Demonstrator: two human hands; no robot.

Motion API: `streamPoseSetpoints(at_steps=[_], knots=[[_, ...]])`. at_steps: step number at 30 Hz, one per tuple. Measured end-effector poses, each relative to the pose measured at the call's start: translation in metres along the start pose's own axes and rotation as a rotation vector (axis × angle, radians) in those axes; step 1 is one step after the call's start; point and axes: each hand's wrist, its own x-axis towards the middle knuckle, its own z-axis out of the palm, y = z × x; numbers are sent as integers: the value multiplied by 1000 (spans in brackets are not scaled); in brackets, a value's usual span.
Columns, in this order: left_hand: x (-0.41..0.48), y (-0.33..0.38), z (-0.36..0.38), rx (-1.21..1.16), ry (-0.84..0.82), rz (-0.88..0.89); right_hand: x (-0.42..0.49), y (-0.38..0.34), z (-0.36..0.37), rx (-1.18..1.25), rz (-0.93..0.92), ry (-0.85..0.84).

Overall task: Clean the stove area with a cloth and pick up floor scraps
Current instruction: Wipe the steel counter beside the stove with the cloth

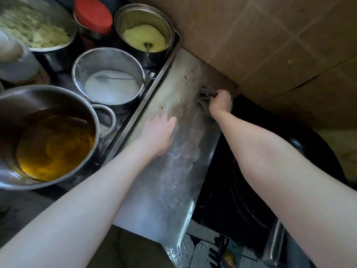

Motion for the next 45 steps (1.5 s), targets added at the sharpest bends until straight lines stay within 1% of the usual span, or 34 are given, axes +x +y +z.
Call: streamPoseSetpoints(at_steps=[9,18,21,25,28,36,40,45], knots=[[-9,-6,12,-24,37,-42,30,-7,-1,57,52,-3],[8,-7,11,-9,65,-85,72,-18,-2,15,53,-20],[13,-11,8,-8,75,-111,80,-26,0,14,42,-3],[15,-15,10,-11,84,-121,82,-39,6,13,-22,33],[11,-17,13,-39,93,-111,79,-49,11,-39,-125,33],[-15,-16,28,-42,23,-74,48,-60,15,-186,-373,-52],[-33,-12,31,-27,-16,-41,11,-60,24,-193,-431,-84],[-66,-17,36,-18,-34,-29,-36,-57,36,-183,-456,-101]])
